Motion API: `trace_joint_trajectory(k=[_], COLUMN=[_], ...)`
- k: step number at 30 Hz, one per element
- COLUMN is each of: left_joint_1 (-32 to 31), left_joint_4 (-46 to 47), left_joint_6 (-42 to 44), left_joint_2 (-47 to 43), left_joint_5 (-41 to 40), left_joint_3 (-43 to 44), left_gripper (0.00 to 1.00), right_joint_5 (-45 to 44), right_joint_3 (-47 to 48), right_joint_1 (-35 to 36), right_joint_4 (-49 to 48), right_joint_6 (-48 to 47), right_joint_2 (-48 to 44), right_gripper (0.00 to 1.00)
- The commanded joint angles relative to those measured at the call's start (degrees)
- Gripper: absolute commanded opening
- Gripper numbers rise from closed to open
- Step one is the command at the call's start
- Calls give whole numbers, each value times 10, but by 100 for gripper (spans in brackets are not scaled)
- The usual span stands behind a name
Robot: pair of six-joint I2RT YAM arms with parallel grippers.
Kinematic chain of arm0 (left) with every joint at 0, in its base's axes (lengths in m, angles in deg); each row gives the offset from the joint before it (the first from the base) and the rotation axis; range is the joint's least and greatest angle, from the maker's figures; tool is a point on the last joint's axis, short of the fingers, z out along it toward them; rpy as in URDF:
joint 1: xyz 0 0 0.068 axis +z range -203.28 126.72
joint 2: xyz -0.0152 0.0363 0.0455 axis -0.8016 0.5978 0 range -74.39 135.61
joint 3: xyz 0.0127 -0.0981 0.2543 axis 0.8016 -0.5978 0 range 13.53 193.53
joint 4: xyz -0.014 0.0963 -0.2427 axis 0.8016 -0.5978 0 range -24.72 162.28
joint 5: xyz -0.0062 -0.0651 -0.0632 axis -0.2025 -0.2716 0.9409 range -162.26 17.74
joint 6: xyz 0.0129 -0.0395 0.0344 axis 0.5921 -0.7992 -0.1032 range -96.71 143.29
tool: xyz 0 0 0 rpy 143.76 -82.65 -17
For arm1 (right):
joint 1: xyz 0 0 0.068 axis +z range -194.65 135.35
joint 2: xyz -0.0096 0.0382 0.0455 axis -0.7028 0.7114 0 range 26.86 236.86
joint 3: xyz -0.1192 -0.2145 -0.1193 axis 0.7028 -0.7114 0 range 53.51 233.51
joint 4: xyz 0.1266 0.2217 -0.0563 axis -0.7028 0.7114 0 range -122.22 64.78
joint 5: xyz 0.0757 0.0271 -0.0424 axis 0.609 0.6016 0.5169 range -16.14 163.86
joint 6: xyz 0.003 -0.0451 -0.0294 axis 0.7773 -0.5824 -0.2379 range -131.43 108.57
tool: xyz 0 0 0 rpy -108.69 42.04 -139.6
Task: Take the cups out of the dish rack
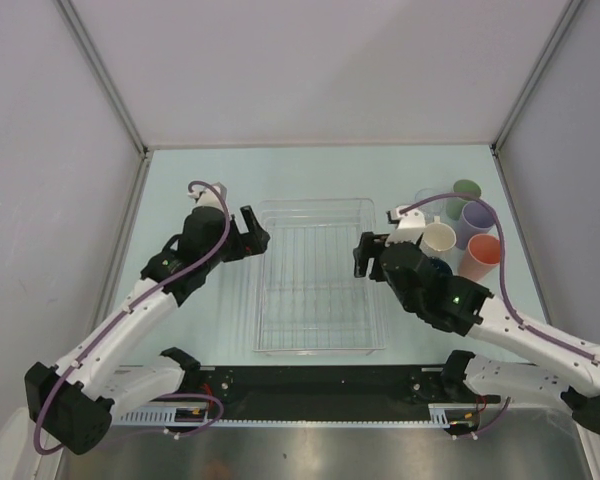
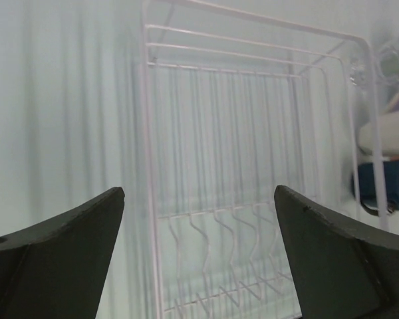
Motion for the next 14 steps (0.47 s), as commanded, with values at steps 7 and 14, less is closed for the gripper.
trace_joint_trajectory(k=[7, 14], left_joint_1=[-23, -58], left_joint_4=[-139, -133], left_joint_6=[73, 52], left_joint_2=[12, -8], left_joint_5=[-140, -171], left_joint_3=[72, 51], left_gripper=[100, 100], right_joint_5=[-30, -38], right_joint_3=[40, 45], right_joint_1=[58, 92], right_joint_4=[-94, -112], right_joint_6=[-90, -100], right_joint_2=[106, 116], right_gripper=[78, 78])
